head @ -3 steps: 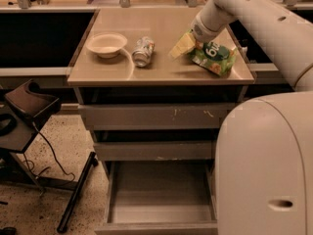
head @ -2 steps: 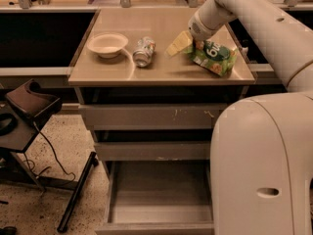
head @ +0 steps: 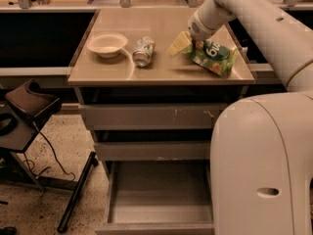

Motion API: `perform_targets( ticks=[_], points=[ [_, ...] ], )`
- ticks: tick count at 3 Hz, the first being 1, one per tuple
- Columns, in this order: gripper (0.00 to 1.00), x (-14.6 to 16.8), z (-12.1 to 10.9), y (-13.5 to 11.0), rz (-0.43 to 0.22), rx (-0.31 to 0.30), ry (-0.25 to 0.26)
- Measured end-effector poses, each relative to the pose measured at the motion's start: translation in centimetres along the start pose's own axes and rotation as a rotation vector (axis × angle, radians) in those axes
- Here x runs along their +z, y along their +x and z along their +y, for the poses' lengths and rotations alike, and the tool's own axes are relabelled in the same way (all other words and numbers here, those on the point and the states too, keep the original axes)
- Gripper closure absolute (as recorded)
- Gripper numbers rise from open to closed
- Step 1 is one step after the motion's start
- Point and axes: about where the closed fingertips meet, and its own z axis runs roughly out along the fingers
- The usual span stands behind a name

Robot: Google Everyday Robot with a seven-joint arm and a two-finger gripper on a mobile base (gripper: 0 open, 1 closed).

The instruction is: Place green rice chip bag into bottom drawer

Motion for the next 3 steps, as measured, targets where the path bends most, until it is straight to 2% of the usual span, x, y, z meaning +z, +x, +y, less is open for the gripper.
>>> perform_targets(
  ticks=[2, 3],
  points=[
    [0.65, 0.2, 0.5, 0.4, 0.013, -0.007, -0.008],
    [0.87, -2.3, 1.4, 1.4, -0.024, -0.01, -0.022]
  ],
)
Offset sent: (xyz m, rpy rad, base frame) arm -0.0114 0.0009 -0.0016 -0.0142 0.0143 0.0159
